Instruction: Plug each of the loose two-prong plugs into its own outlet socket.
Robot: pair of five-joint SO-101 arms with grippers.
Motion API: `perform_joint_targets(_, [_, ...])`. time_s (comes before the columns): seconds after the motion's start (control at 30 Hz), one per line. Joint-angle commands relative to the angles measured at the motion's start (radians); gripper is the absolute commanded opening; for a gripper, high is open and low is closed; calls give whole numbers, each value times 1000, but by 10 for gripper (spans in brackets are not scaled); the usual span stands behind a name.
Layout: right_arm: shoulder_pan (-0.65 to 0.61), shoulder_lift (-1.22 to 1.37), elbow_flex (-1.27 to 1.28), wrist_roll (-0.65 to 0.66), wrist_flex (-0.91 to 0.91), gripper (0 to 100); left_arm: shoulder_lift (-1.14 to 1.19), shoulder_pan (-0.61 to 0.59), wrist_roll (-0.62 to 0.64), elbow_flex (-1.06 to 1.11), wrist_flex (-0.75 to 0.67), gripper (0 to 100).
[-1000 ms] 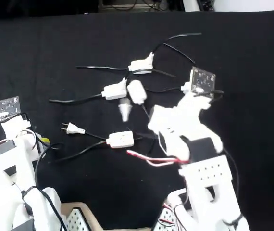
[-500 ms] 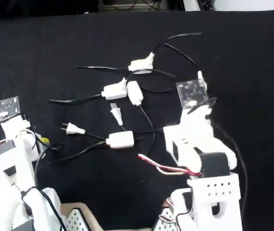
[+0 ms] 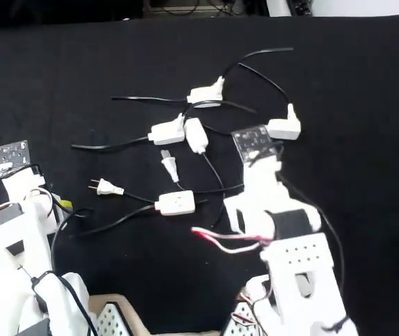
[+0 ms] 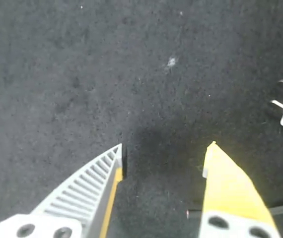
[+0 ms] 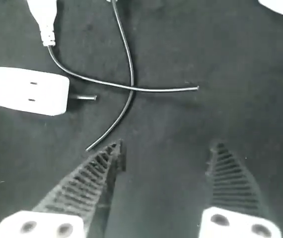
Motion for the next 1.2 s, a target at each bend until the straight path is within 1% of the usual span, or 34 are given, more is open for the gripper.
perform_joint_targets(0.0, [-25,94,-117,43,-14,231,-8,13,5,-27,-21,264])
perform_joint_targets(0.07, [-51,139,-134,98,-12,231,-8,13,5,-24,-21,264])
perform_joint_targets(0.13, [-89,160,-134,121,-12,231,-8,13,5,-12,-43,264])
perform_joint_targets(0.3, [-189,170,-136,127,-18,234,-8,13,6,7,-78,264])
perform_joint_targets(0.37, [-203,171,-137,129,-21,264,-8,13,6,7,-78,264])
perform_joint_targets(0.5, [-203,171,-133,186,-21,350,-8,13,6,7,-80,264])
perform_joint_targets(0.73, [-204,185,-130,292,-21,352,-8,13,5,8,-81,264])
perform_joint_targets(0.8, [-201,231,-139,293,-26,352,-8,13,5,8,-81,264])
perform_joint_targets(0.97, [-164,421,-194,288,-130,353,-8,13,3,8,-81,264])
perform_joint_targets(1.17, [-152,587,-243,288,-141,354,-8,13,2,8,-81,264])
